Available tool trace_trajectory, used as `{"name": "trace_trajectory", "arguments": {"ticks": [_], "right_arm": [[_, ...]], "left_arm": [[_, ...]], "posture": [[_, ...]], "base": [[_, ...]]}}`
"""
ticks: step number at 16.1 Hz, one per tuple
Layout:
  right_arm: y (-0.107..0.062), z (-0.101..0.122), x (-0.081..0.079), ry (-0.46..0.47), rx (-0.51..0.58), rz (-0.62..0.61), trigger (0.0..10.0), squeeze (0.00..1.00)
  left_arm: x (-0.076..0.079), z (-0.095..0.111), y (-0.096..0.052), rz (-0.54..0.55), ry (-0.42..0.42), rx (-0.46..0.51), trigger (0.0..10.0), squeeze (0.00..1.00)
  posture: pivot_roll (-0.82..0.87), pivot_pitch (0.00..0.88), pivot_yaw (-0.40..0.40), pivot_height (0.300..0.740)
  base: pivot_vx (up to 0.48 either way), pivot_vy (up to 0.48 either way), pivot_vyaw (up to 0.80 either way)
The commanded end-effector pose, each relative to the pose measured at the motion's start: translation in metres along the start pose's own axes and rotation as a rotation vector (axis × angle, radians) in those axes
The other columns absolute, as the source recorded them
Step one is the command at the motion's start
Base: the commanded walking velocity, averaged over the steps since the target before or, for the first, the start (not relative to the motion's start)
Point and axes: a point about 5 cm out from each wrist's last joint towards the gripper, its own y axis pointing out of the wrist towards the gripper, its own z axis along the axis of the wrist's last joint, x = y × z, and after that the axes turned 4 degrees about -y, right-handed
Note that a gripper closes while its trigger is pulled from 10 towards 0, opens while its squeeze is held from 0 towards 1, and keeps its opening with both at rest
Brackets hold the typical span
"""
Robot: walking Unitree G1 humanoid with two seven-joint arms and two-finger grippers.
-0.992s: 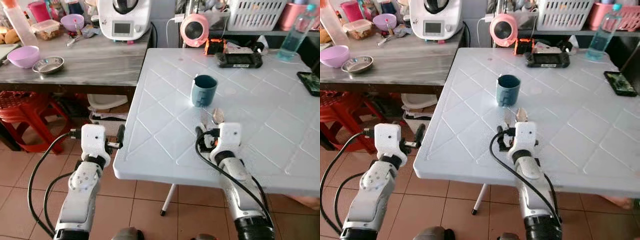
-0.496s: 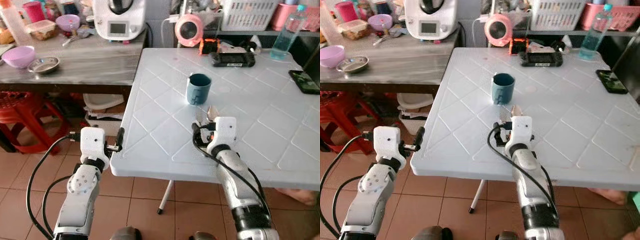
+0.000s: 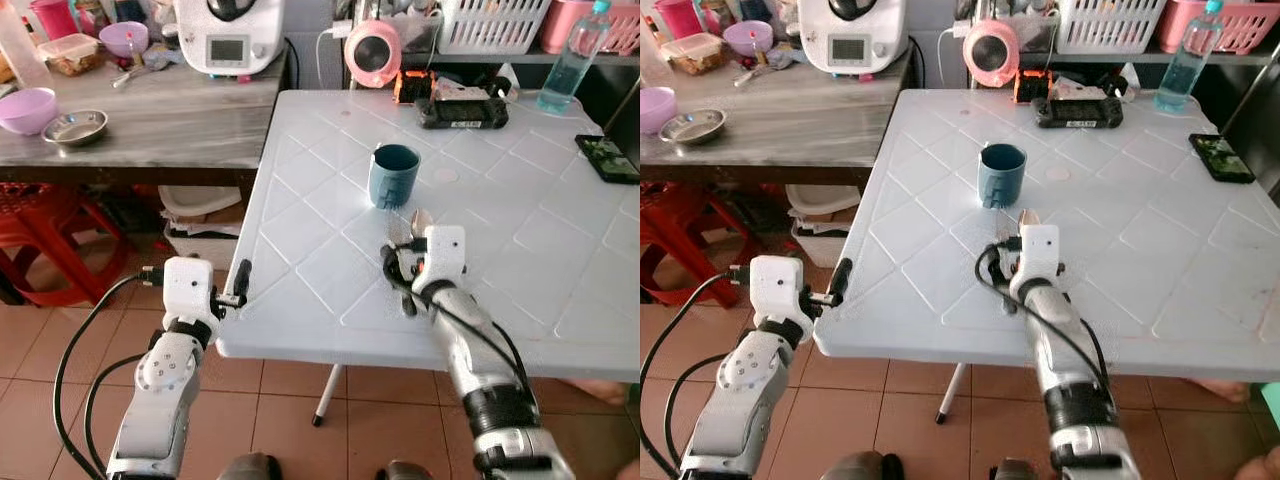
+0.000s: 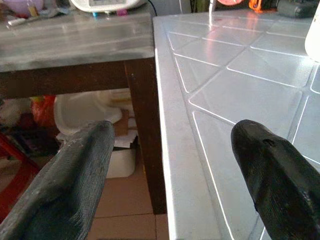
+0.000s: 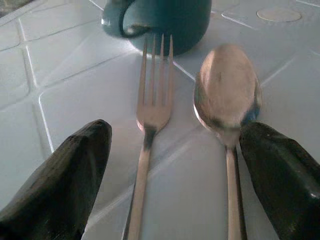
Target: Setting the table
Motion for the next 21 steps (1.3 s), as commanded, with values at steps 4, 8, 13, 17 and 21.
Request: {"name": "trace_trajectory", "arguments": {"ticks": [4,8,13,17,21], "right_arm": [[0.001,0.016,-0.012,0.005,0.041,0.054,10.0,0.0],[-0.002,0.015,-0.015,0.016,0.051,0.063,10.0,0.0],[-0.005,0.014,-0.03,0.044,0.026,0.101,10.0,0.0],[-0.017,0.017,-0.039,0.021,0.043,0.087,10.0,0.0],[-0.021,0.003,-0.033,0.06,-0.023,0.033,10.0,0.0]], "left_arm": [[-0.003,0.005,-0.003,-0.002,0.009,0.006,10.0,0.0],[-0.003,0.004,-0.003,-0.004,0.009,0.001,10.0,0.0],[-0.002,0.005,-0.001,-0.008,0.011,-0.002,10.0,0.0],[-0.001,0.005,0.0,-0.006,0.008,-0.002,10.0,0.0],[0.0,0.005,0.002,-0.01,0.007,0.0,10.0,0.0]], "posture": [[0.03,0.041,0.048,0.74],[0.02,0.044,0.051,0.74],[0.02,0.04,0.049,0.74],[0.02,0.033,0.042,0.74],[0.02,0.024,0.039,0.74]], "base": [[0.0,0.0,0.0],[0.0,0.0,0.0],[0.0,0.0,0.0],[0.0,0.0,0.0],[0.0,0.0,0.0]]}}
